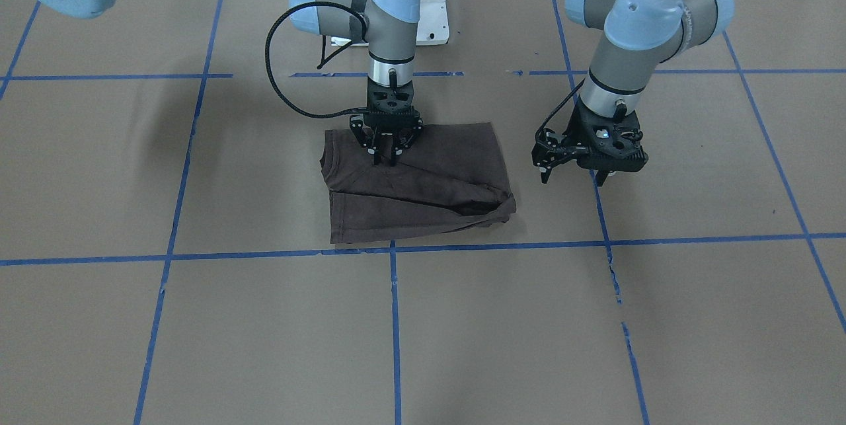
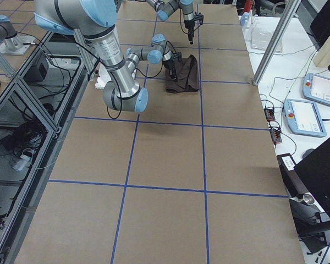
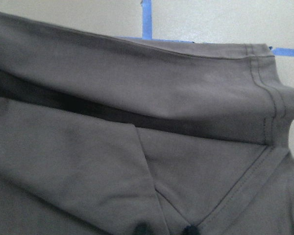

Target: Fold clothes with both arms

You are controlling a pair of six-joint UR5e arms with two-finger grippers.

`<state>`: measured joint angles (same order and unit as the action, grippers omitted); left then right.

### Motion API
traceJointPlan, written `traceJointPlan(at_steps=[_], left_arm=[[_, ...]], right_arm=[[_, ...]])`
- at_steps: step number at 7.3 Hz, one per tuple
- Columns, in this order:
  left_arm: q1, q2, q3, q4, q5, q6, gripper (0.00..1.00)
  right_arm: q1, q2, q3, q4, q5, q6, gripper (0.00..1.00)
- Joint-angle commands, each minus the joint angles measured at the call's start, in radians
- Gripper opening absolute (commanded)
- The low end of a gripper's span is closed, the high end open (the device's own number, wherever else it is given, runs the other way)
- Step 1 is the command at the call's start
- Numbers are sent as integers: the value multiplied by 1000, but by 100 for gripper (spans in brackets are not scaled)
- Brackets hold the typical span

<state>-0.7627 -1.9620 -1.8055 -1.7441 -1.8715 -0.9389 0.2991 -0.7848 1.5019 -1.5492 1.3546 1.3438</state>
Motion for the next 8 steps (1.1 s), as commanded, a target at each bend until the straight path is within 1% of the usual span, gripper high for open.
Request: traceJointPlan(at_steps=[1,3,6,7,8], left_arm=[[-1,0,0,0,0,0,100],[-1,0,-9,2,0,-1,100],[-1,0,-8,2,0,-1,100],[-1,0,-8,0,0,-1,100],[-1,0,-8,2,0,0,100]], right_arm=[[0,2,0,3,0,9,0],[8,6,0,7,0,24,0],[92,12,0,24,3,14,0],[119,47,-37,26,8,14,0],[148,118,-133,27,17,12,0]])
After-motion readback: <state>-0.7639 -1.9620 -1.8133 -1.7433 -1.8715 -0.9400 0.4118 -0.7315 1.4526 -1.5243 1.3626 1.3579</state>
